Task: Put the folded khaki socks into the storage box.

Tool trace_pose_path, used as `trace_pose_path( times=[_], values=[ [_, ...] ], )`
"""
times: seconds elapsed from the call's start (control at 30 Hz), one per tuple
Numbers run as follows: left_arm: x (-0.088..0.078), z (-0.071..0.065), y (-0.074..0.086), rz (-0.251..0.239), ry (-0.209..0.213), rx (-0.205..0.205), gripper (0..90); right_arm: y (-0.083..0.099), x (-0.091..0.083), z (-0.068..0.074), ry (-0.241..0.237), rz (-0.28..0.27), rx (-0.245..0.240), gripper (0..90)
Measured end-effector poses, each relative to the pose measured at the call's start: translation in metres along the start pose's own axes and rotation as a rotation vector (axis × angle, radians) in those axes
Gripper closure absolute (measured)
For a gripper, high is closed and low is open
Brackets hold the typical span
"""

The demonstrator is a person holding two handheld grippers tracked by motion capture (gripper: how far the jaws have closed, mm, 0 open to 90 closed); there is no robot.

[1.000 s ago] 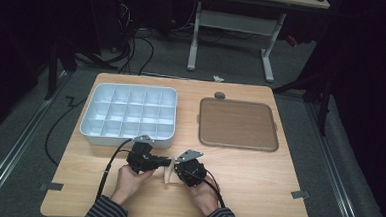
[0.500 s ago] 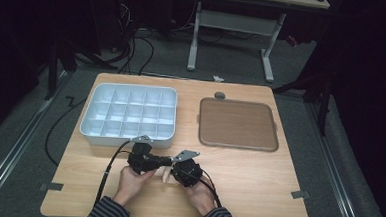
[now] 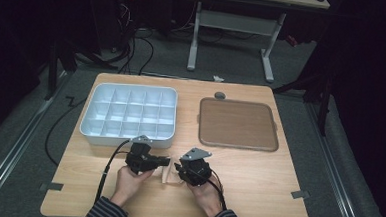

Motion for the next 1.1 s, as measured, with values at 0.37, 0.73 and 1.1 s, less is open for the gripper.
trace_pose_path(
  times=[0.37,0.73,1.1],
  values=[
    [0.002,-0.002,0.000,-0.005,0.006,-0.002,85.5,0.019,0.014,-0.014,0.007,0.071,0.096,70.2],
    [0.007,-0.011,-0.009,-0.003,0.015,0.020,85.4,0.019,0.021,-0.016,-0.035,0.080,0.081,76.5],
    [0.018,-0.010,-0.013,0.018,0.035,-0.007,85.1,0.019,0.023,-0.013,-0.058,0.067,0.067,76.8]
  ],
)
Point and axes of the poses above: each handheld gripper's, and its own axes: x roughly forward along the jaws, y roughly out of its underside, z roughly to its left, the point moved 2 cm from there along x, roughly forward along the jaws, and after that the axes turned 4 degrees about y, right-handed, at the moved point
